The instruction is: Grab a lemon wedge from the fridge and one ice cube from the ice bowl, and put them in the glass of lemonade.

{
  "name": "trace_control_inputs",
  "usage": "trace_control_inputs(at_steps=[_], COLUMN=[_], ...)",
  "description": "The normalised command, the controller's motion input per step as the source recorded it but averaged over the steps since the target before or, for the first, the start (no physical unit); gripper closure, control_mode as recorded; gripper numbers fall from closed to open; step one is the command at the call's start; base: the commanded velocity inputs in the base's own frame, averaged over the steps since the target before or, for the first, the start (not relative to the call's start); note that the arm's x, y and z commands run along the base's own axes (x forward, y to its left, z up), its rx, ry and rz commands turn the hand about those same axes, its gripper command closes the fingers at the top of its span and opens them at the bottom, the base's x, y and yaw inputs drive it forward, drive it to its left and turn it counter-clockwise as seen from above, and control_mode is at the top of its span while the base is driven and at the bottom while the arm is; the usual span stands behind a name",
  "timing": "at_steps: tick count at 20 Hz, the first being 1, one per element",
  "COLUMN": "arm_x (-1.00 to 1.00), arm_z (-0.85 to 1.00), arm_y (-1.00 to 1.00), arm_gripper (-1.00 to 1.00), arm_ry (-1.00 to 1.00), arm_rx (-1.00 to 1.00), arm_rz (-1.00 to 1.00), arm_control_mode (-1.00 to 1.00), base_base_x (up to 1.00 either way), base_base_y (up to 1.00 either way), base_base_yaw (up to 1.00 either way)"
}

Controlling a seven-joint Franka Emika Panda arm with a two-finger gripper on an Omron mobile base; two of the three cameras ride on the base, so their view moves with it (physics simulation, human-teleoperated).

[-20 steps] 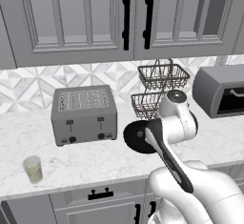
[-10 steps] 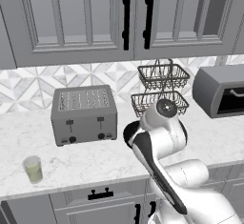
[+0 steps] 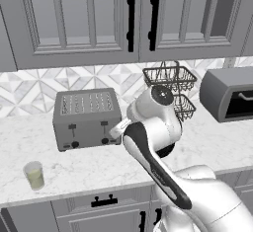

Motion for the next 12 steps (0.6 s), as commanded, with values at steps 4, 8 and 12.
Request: trace_control_inputs(at_steps=[4, 8, 12], arm_x=[-0.01, -0.22, -0.23], arm_z=[0.33, 0.03, -0.27], arm_y=[0.79, 0.36, 0.50], arm_gripper=[1.00, 1.00, 1.00], arm_ry=[0.43, 0.25, 0.02], arm_rx=[0.03, 0.00, 0.02], arm_rz=[0.10, 0.16, 0.15], arm_control_mode=[-1.00, -1.00, -1.00], base_base_x=[0.00, 0.00, 0.00], base_base_y=[0.00, 0.00, 0.00], base_base_yaw=[0.00, 0.00, 0.00])
